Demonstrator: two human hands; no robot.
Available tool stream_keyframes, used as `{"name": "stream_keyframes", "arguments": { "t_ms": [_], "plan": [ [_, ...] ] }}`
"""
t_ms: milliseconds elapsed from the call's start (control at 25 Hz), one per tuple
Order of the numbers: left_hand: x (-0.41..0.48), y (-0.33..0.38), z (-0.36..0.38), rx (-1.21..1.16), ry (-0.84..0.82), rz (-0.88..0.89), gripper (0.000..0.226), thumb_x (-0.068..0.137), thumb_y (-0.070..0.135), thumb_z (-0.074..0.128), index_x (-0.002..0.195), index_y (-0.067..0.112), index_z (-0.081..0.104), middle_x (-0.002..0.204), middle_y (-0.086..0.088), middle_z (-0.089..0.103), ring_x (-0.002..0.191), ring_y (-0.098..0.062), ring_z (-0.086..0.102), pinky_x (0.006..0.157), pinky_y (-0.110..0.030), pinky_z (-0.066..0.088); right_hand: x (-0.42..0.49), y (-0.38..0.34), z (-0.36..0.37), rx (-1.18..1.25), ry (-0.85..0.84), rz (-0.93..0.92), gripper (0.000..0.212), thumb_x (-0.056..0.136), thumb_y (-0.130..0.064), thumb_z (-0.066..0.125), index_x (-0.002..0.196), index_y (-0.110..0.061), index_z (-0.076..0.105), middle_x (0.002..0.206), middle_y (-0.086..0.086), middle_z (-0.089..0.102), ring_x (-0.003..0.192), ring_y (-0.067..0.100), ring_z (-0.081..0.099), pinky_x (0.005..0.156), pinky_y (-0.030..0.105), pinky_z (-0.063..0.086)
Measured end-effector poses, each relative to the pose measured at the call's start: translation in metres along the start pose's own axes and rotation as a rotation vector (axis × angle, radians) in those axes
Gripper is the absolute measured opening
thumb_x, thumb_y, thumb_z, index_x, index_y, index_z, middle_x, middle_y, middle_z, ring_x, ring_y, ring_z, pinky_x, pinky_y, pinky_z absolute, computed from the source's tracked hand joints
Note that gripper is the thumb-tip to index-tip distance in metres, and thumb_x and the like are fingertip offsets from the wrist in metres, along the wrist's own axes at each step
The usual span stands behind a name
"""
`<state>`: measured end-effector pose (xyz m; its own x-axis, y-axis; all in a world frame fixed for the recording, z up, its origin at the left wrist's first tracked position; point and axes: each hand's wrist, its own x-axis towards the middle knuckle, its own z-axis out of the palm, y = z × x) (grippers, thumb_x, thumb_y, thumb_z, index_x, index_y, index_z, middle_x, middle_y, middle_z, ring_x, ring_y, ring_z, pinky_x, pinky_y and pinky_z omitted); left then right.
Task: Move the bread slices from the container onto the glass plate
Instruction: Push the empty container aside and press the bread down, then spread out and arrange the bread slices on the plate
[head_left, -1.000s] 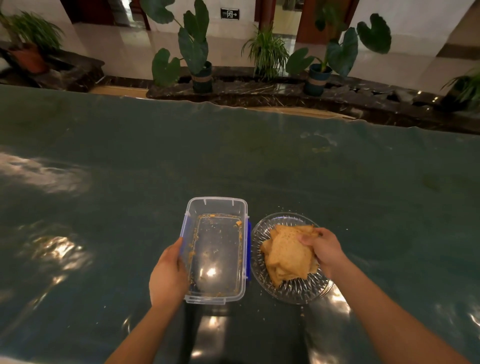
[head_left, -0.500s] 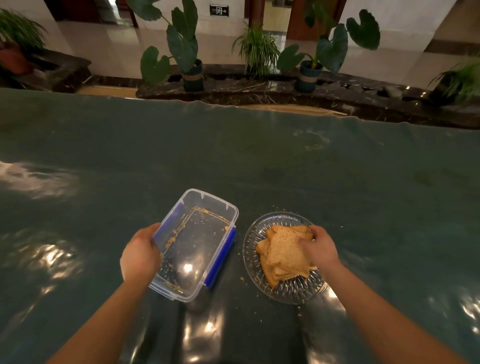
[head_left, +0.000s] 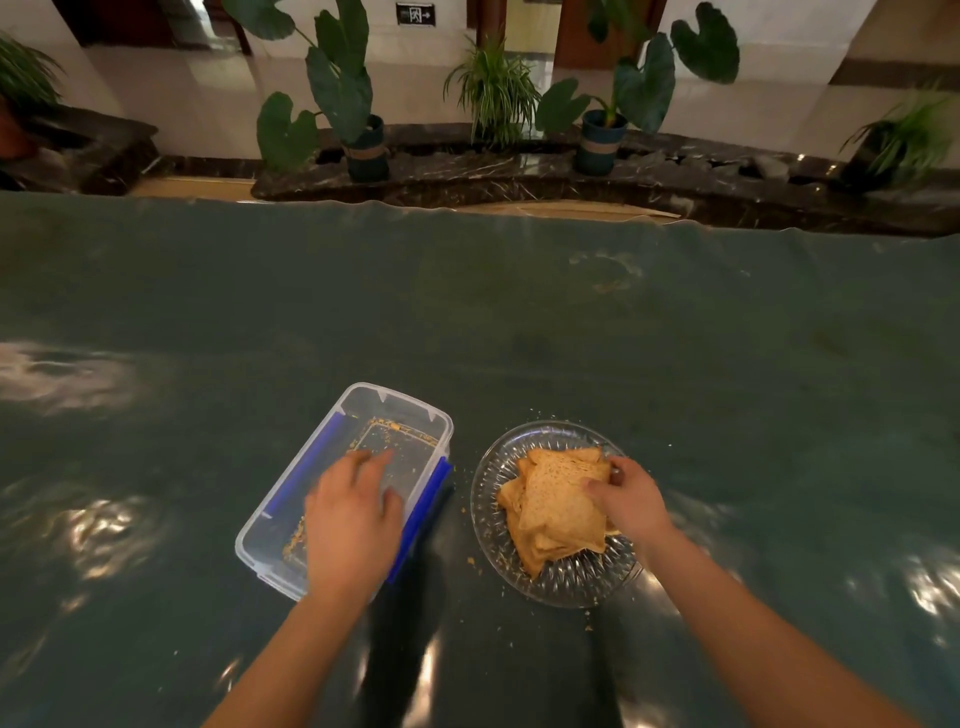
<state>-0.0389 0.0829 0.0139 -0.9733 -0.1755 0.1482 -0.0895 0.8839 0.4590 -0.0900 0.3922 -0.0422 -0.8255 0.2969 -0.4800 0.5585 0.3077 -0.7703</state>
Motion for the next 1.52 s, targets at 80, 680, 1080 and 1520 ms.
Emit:
{"name": "stream_keyframes", "arguments": {
  "t_ms": [80, 680, 1080, 1520],
  "plan": [
    [-0.005, 0.030, 0.014, -0.104, -0.083, 0.102, 0.038, 0.086, 0.014, 0.063, 0.125, 0.014, 0.065, 0.124, -0.006, 0.063, 0.109, -0.026, 0.061, 0.096, -0.041, 0.049, 0.000, 0.000, -0.002, 0.005, -0.014, -0.007, 0.054, 0.087, -0.019, 0.071, 0.136, -0.015, 0.049, 0.110, -0.002, 0.062, 0.096, 0.025, 0.065, 0.085, 0.054, 0.059],
    [-0.012, 0.098, 0.106, -0.379, -0.578, -0.292, 0.049, 0.091, 0.024, 0.054, 0.139, 0.023, 0.053, 0.129, -0.009, 0.047, 0.093, -0.015, 0.057, 0.087, -0.031, 0.050, -0.003, 0.007, 0.000, -0.251, 0.006, -0.124, 0.045, 0.084, -0.025, 0.073, 0.125, -0.016, 0.057, 0.078, -0.012, 0.057, 0.078, 0.016, 0.059, 0.070, 0.030, 0.045],
    [-0.019, 0.090, 0.104, -0.549, -0.578, -0.321, 0.028, 0.087, 0.027, 0.066, 0.115, 0.028, 0.070, 0.095, 0.013, 0.075, 0.089, -0.007, 0.070, 0.083, -0.041, 0.059, -0.030, 0.029, -0.005, -0.208, 0.079, -0.092, 0.046, 0.077, -0.030, 0.079, 0.119, -0.020, 0.062, 0.086, -0.011, 0.063, 0.080, 0.014, 0.063, 0.070, 0.030, 0.047],
    [0.009, 0.098, 0.086, -0.953, -0.662, -0.537, 0.019, 0.088, 0.024, 0.070, 0.106, 0.020, 0.068, 0.106, -0.005, 0.073, 0.095, -0.023, 0.072, 0.072, -0.041, 0.063, -0.026, -0.034, -0.021, -0.016, -0.025, -0.257, 0.017, 0.083, -0.022, 0.075, 0.091, -0.030, 0.062, 0.078, 0.000, 0.072, 0.074, 0.022, 0.071, 0.074, 0.043, 0.059]
  ]
}}
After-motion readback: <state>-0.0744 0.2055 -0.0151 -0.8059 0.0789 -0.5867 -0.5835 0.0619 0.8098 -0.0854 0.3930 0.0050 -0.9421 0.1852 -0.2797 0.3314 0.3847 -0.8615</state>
